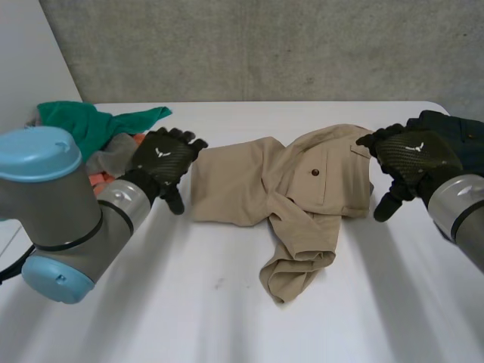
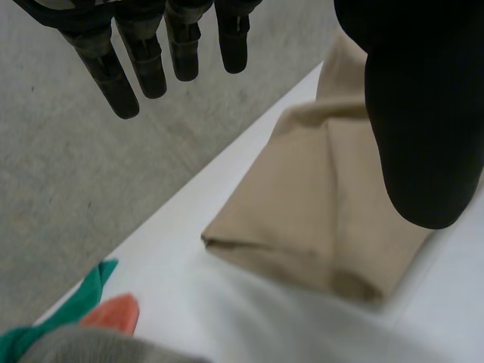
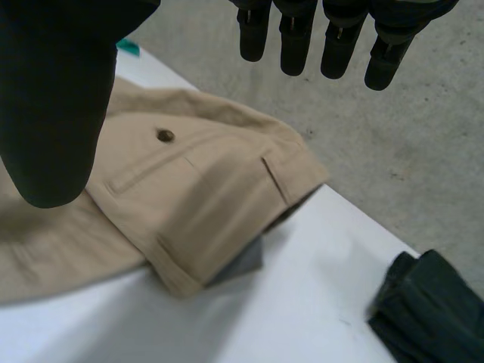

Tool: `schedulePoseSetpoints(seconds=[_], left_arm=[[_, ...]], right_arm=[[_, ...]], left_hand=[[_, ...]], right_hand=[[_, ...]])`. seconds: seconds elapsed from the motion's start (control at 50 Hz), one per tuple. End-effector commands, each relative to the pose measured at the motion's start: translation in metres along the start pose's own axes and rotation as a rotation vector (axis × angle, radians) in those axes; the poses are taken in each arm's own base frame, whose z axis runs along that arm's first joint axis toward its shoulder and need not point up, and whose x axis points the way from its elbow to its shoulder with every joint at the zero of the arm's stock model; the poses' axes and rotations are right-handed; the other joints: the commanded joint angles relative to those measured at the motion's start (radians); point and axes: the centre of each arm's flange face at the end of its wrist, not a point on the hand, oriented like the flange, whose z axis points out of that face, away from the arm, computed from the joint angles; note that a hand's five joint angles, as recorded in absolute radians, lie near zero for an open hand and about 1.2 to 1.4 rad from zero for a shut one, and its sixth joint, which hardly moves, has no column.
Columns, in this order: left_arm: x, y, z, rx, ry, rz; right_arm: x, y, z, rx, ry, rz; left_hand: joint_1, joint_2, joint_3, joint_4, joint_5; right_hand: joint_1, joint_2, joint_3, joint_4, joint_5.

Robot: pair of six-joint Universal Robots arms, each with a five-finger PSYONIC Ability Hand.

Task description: Fold the laundry.

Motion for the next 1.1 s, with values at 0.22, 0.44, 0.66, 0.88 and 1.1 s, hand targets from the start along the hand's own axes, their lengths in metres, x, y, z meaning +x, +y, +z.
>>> schedulePoseSetpoints(seconds=[0.22, 0.44, 0.66, 0.88, 1.1], left_arm=[[0.030, -0.015, 0.054, -0.080, 0.113, -0.054], [0.055, 0.035, 0.090, -0.227, 0.179, -0.052], [0.014, -0.009, 0.132, 0.118, -0.103, -0.003], [-0.089, -0.176, 0.087, 0.743, -0.459, -0.088], [-0.076, -0.169, 0.032, 0.607, -0.297, -0.166]], right_arm=[[0.028, -0.011, 0.119, 0.088, -0.023, -0.065], [0.008, 0.035, 0.185, 0.070, -0.070, -0.042], [0.025, -0.009, 0.195, 0.327, 0.053, -0.044], [0.050, -0.147, 0.135, 0.952, 0.238, -0.116], [0.026, -0.143, 0.089, 0.938, 0.058, -0.096]], left_hand=[[-0.023, -0.031, -0.031, -0.027, -0.049], [0.098, 0.090, 0.090, 0.094, 0.072], [1.199, 1.191, 1.191, 1.195, 1.173], [1.199, 1.191, 1.191, 1.195, 1.173], [1.199, 1.191, 1.191, 1.195, 1.173]], right_hand=[[-0.047, -0.033, -0.030, -0.030, -0.049], [0.070, 0.084, 0.087, 0.087, 0.068], [1.174, 1.189, 1.192, 1.192, 1.173], [1.174, 1.189, 1.192, 1.192, 1.173], [1.174, 1.189, 1.192, 1.192, 1.173]])
